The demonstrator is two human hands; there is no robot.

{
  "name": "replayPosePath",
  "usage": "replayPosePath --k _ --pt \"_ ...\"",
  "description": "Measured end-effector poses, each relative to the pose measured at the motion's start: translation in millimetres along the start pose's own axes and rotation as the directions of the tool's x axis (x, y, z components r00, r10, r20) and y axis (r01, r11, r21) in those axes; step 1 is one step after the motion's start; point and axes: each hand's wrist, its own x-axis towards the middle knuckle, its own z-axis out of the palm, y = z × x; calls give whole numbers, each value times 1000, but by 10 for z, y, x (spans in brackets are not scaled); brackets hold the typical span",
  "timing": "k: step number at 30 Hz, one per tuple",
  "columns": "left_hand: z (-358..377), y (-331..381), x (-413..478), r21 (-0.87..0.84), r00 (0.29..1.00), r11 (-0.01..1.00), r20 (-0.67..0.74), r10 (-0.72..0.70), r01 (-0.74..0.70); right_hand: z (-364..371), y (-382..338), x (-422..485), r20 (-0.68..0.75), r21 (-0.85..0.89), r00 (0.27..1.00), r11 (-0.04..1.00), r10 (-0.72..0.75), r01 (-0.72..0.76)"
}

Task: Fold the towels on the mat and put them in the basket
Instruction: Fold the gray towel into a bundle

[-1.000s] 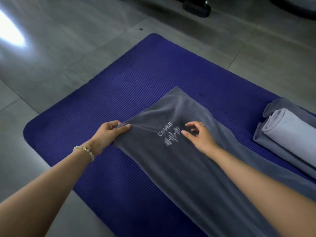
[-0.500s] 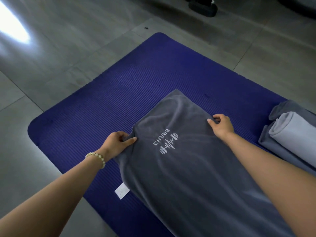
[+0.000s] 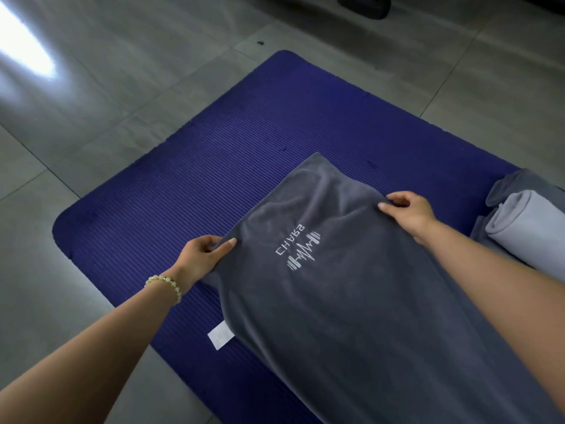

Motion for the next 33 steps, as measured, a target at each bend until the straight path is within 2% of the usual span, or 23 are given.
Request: replayPosePath --k 2,6,8,12,16,19,22,25,29,33 --pt "-57 -15 -25 87 998 995 50 -45 40 -87 68 -114 61 -52 998 998 22 -19" --pt "-93 -2 -117 220 975 975 214 -67 19 -375 318 -392 116 -160 989 981 -88 106" --pt "-23 65 -177 201 965 980 258 -42 -11 -574 540 -560 167 -229 979 961 -118 155" --pt "247 408 -374 136 949 990 306 -70 29 -1079 1010 -936 236 -316 966 932 -106 179" --pt "741 868 -759 2 859 999 511 31 -37 -1631 1373 -1354 283 -376 959 915 -37 146" --pt "1296 1200 -1170 -21 797 995 597 87 -93 -2047 1524 -1732 288 -404 957 910 36 88" --pt "1882 1431 -1590 -35 743 996 664 86 -84 -2465 1814 -2060 263 -395 962 918 76 35" --pt "2493 1577 -2009 -11 627 994 775 80 -113 -2810 2054 -2437 205 -350 971 936 121 -43" --pt "3257 1710 -2603 31 488 987 872 49 -155 -3154 2670 -2827 19 -200 967 948 254 -246" --pt "3936 1812 -3050 30 378 993 926 14 -112 -3396 3142 -3215 -151 -25 916 925 371 -379"
